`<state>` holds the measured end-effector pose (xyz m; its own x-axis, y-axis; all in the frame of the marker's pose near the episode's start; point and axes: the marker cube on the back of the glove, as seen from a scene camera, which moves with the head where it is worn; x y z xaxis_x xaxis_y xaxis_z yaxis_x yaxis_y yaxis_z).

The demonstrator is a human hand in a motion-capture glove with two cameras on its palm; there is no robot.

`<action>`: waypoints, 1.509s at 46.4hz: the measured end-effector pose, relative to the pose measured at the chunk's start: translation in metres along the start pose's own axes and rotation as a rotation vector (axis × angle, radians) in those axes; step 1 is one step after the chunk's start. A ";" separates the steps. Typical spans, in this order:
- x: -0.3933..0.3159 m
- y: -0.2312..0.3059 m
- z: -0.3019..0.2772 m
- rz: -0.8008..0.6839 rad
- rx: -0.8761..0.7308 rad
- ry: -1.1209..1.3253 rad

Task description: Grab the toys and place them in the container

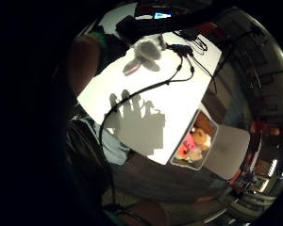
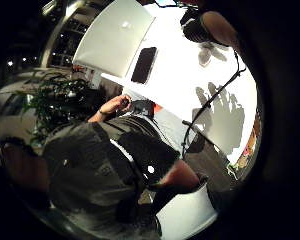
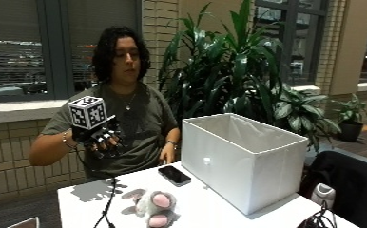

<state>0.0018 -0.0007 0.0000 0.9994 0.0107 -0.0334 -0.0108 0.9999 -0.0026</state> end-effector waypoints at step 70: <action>0.009 -0.242 0.075 0.169 0.341 -0.020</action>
<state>0.0158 -0.2426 0.0753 0.9849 0.1725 0.0152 -0.1675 0.9274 0.3345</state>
